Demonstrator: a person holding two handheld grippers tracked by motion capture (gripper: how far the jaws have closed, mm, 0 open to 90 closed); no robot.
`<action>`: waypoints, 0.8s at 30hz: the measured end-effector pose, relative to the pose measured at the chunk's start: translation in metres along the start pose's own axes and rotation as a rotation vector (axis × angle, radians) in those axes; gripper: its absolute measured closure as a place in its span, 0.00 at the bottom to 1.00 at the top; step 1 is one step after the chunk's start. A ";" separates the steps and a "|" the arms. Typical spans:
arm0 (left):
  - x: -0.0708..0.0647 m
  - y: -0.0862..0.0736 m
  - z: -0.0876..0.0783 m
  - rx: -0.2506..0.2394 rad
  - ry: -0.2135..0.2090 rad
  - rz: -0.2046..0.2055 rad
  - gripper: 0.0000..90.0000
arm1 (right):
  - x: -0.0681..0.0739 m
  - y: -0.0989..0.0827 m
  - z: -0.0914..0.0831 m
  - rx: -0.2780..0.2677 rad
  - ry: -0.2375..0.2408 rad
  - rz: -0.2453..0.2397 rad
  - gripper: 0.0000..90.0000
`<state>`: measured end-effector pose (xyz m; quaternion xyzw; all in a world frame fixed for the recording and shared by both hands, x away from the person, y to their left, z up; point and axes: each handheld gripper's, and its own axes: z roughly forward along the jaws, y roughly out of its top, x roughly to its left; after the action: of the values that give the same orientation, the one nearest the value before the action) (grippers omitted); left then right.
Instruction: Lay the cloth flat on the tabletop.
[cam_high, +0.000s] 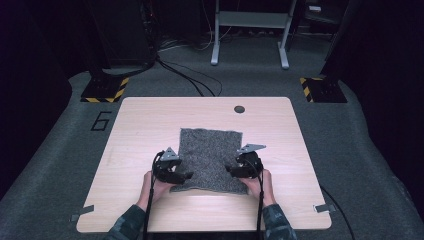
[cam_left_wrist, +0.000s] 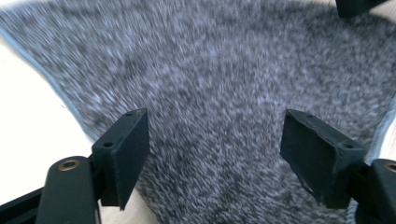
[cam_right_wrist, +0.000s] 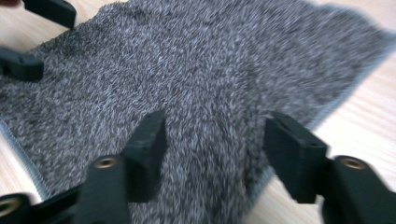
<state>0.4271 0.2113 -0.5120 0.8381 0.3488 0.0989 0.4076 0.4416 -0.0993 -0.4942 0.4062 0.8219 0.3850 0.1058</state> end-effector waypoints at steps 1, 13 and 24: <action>0.000 -0.001 0.001 0.011 0.003 0.006 0.26 | -0.002 0.001 0.003 0.003 0.003 -0.004 0.38; -0.007 -0.013 0.002 0.047 0.028 0.030 0.23 | -0.008 -0.003 0.028 0.093 0.038 -0.040 0.11; -0.028 -0.020 0.000 0.067 0.108 0.078 0.20 | -0.015 -0.007 0.024 0.098 -0.015 -0.089 0.10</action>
<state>0.3961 0.2016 -0.5239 0.8578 0.3405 0.1482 0.3555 0.4587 -0.0998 -0.5180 0.3770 0.8561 0.3362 0.1089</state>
